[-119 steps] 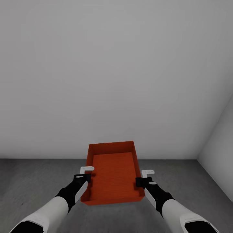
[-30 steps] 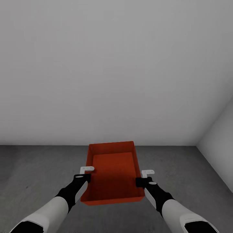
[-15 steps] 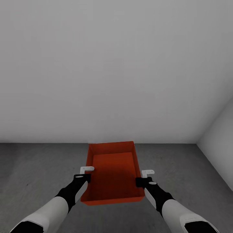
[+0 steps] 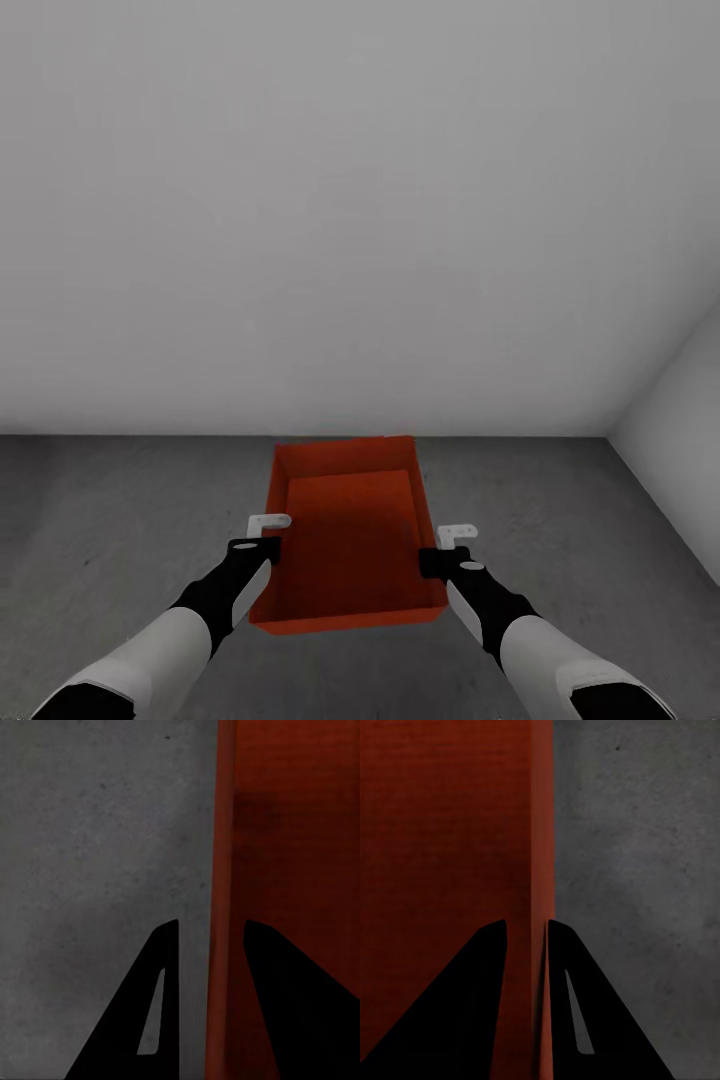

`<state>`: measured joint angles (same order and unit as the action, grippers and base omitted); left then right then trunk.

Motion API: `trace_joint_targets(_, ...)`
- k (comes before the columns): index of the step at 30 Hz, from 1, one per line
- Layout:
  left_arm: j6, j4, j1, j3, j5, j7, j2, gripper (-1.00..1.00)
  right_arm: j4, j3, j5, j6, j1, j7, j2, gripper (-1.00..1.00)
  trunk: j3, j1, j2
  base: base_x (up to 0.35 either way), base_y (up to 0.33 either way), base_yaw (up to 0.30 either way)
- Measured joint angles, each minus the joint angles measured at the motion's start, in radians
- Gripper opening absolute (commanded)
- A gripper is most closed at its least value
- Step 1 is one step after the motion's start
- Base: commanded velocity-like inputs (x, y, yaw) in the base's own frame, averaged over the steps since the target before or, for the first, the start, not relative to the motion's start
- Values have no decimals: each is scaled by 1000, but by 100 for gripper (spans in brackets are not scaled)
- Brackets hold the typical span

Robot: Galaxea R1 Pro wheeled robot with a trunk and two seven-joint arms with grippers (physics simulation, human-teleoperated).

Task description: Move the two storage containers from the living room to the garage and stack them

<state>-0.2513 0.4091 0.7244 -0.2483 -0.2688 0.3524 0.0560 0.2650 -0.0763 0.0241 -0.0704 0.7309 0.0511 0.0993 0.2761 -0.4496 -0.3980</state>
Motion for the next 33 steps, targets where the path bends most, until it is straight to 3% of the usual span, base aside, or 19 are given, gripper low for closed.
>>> trace_joint_targets(33, 6, -1, 0, -2, -2, 0, 0, -100, 0, 0, -1, 4, 0, 0, -1, -100, 51, 0, 0, 0, 0, 0)
